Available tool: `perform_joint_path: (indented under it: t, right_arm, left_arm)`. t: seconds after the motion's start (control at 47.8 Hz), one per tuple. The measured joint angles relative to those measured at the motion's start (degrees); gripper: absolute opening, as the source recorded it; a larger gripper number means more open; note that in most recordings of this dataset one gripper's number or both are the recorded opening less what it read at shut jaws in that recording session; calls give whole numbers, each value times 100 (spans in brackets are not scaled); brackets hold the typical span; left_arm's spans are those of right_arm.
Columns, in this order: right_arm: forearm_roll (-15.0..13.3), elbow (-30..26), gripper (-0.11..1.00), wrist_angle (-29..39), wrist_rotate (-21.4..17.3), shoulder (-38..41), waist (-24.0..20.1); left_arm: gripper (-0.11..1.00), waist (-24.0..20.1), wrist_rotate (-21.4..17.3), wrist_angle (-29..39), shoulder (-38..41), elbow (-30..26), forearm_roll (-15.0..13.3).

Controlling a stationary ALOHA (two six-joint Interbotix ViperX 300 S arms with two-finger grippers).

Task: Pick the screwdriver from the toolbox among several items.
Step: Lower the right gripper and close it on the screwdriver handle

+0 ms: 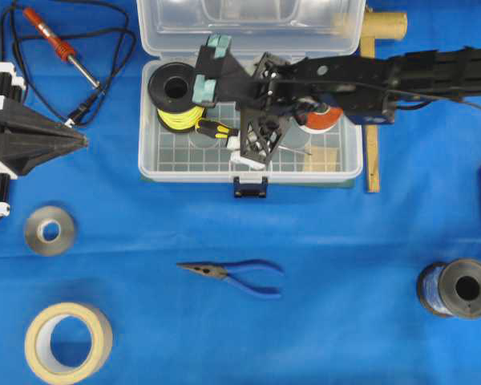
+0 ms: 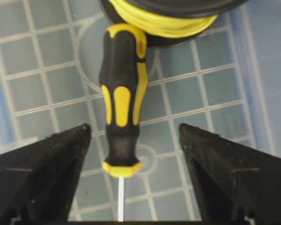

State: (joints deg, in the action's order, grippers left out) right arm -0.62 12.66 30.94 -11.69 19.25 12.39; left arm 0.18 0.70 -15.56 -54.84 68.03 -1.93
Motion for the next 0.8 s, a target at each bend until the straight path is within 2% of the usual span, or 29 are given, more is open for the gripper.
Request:
perform_joint_path:
  t: [0.188, 0.251, 0.377, 0.544, 0.795]
  right_arm:
    - [9, -44, 72, -141, 0, 246, 18]
    - [9, -44, 59, -167, 44, 246, 18]
    - [9, -53, 25, -149, 44, 246, 9]
    - [18, -44, 25, 0, 18, 105, 9]
    - [26, -44, 25, 466, -35, -879, -9]
  left_arm:
    - [0, 0, 9, 0, -9, 26, 0]
    - [0, 0, 9, 0, -9, 35, 0]
    - [0, 0, 9, 0, 0, 35, 0]
    - [0, 0, 9, 0, 0, 44, 0]
    - [0, 0, 18, 18, -9, 35, 0]
